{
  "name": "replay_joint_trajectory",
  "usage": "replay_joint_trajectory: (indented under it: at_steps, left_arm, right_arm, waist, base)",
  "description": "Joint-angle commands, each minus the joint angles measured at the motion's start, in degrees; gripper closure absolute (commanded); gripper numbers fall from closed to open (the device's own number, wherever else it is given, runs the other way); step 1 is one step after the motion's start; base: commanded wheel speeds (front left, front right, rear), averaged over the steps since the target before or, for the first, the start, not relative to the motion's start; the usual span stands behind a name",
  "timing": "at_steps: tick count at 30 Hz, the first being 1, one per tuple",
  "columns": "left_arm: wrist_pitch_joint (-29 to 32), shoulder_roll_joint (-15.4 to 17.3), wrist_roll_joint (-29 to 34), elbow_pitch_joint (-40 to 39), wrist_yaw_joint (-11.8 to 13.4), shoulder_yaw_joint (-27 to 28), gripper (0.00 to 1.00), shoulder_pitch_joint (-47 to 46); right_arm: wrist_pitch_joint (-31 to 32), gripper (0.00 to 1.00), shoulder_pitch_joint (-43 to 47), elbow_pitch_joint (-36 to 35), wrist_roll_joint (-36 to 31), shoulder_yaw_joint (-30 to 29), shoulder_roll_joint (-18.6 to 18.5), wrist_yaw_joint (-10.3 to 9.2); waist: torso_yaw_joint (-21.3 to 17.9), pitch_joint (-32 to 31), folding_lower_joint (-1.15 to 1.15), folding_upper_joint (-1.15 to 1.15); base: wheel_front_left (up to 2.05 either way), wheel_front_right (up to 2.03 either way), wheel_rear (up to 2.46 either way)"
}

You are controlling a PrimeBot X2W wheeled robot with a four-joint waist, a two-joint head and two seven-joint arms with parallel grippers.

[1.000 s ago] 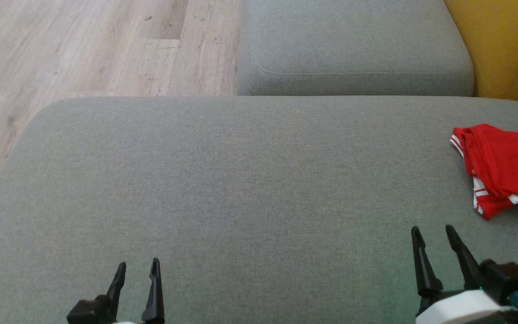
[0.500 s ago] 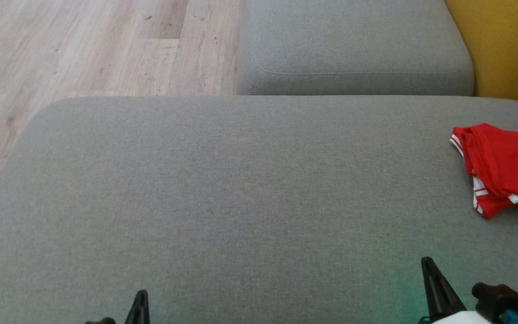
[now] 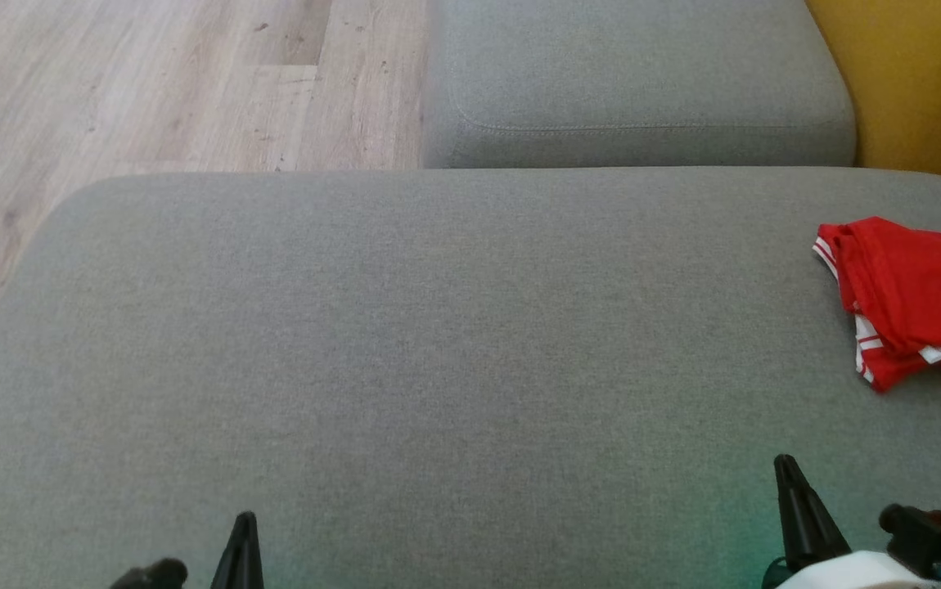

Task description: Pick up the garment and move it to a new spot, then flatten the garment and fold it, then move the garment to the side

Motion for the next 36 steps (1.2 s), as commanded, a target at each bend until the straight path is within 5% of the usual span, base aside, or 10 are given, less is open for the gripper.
replay_joint_trajectory:
  at_steps: [1, 36]
  left_arm:
    - [0.38, 0.17, -1.17, -1.19, -0.64, 2.02, 1.0, -3.13]
    - [5.64, -4.5, -15.58, -0.38, -7.69, 13.0, 1.0, -6.35]
  right_arm:
    - [0.21, 1.0, -2.76, -1.49, 2.0, -0.26, -0.69, 0.06]
    - [2.66, 1.0, -7.86, 0.26, 25.49, -1.69, -1.37, 0.17]
  waist:
    - [-0.07, 0.06, 0.0, 0.0]
    - [-1.53, 1.42, 0.0, 0.0]
  base:
    - [0.0, 0.0, 0.0]
    - [0.0, 0.0, 0.0]
